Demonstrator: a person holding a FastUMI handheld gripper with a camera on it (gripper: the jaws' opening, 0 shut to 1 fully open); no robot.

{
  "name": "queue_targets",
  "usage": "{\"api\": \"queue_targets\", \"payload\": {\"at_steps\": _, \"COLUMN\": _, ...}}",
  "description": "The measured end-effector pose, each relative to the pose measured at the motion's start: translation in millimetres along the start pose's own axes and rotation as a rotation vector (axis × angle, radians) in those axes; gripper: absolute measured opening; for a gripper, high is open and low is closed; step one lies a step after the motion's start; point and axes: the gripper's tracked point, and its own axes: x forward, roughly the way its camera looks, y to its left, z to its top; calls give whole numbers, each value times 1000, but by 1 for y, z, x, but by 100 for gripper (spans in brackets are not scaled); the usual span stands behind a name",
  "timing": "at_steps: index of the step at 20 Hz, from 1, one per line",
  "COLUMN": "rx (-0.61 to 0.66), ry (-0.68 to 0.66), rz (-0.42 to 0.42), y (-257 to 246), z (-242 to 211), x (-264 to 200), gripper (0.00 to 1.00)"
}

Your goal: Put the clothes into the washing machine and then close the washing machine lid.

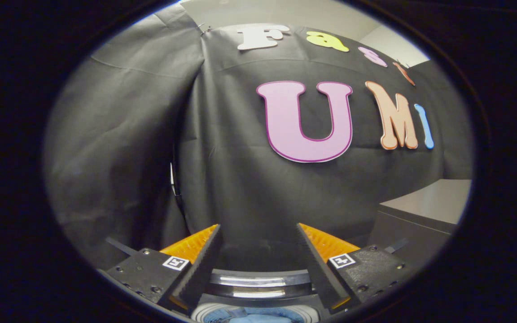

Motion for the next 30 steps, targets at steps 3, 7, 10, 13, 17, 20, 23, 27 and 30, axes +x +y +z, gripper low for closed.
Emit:
{"api": "queue_targets", "payload": {"at_steps": 3, "rx": 0, "ry": -6, "rz": -2, "y": 0, "z": 0, "x": 0, "gripper": 98}}
{"api": "queue_targets", "payload": {"at_steps": 7, "rx": 1, "ry": -5, "rz": -14, "y": -2, "z": 0, "x": 0, "gripper": 98}}
{"api": "queue_targets", "payload": {"at_steps": 10, "rx": 2, "ry": -2, "rz": -20, "y": -4, "z": 0, "x": 2, "gripper": 98}}
{"api": "queue_targets", "payload": {"at_steps": 13, "rx": 3, "ry": 7, "rz": -26, "y": -5, "z": -3, "x": 0, "gripper": 97}}
{"api": "queue_targets", "payload": {"at_steps": 17, "rx": 13, "ry": 62, "rz": -60, "y": -10, "z": -14, "x": -7, "gripper": 97}}
{"api": "queue_targets", "payload": {"at_steps": 20, "rx": 40, "ry": 212, "rz": -55, "y": -9, "z": -39, "x": -37, "gripper": 97}}
{"api": "queue_targets", "payload": {"at_steps": 23, "rx": -14, "ry": 203, "rz": -35, "y": -13, "z": -41, "x": -60, "gripper": 97}}
{"api": "queue_targets", "payload": {"at_steps": 27, "rx": -16, "ry": 228, "rz": -12, "y": -6, "z": -49, "x": -93, "gripper": 97}}
{"api": "queue_targets", "payload": {"at_steps": 30, "rx": 24, "ry": 246, "rz": -14, "y": -7, "z": -43, "x": -112, "gripper": 97}}
